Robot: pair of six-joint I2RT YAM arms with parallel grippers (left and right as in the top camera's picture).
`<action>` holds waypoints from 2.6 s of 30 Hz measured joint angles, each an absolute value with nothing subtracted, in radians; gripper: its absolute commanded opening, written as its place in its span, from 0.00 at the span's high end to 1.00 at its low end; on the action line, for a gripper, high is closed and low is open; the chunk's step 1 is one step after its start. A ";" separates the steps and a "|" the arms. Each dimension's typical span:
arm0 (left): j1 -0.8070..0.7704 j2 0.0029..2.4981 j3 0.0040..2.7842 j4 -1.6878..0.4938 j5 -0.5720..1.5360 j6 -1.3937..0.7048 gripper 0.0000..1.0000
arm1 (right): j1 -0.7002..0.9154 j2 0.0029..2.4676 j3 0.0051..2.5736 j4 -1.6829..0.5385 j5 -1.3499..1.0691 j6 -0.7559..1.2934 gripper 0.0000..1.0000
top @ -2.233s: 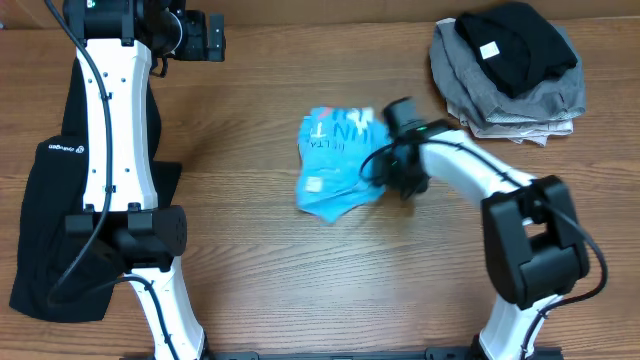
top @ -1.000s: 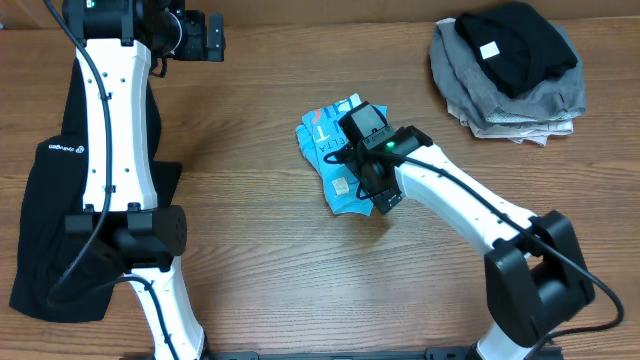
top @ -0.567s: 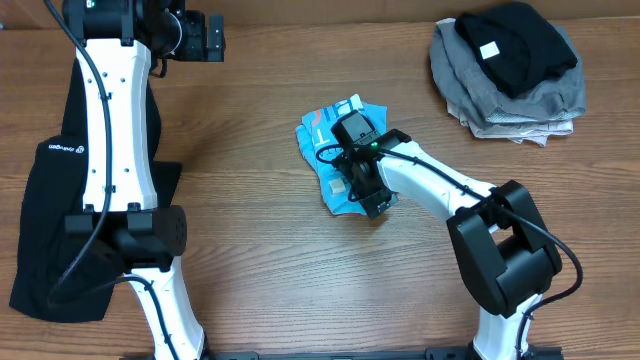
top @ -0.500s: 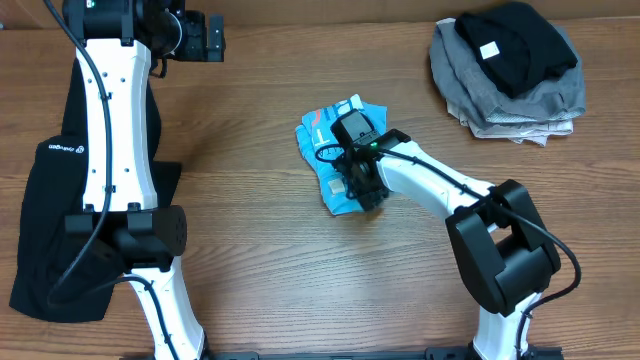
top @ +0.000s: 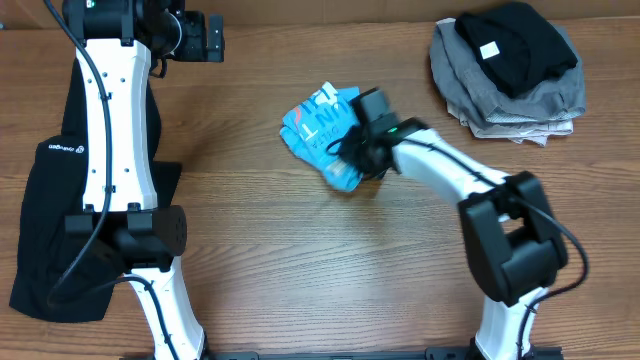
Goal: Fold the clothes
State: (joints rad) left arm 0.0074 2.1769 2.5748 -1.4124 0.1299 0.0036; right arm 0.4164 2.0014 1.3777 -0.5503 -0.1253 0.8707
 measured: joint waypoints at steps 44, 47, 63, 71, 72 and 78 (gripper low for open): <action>0.007 2.177 2.575 -1.320 0.126 0.003 0.00 | -0.254 2.025 1.663 -0.603 -0.164 0.702 0.37; 0.007 2.177 2.575 -1.306 0.127 0.003 0.00 | -0.307 1.996 1.662 -0.705 -0.154 0.688 0.15; 0.007 2.177 2.575 -1.316 0.138 0.004 0.00 | -0.404 1.697 1.692 -0.962 -0.336 0.406 0.04; 0.007 2.177 2.575 -1.316 0.138 0.003 0.00 | -0.404 1.363 1.741 -1.184 -0.505 0.329 0.00; 0.007 2.177 2.575 -1.316 0.138 0.004 0.00 | -0.404 1.321 1.745 -1.227 -0.519 0.327 0.00; 0.007 2.177 2.575 -1.316 0.138 0.004 0.00 | -0.404 1.149 1.752 -1.399 -0.555 0.317 0.00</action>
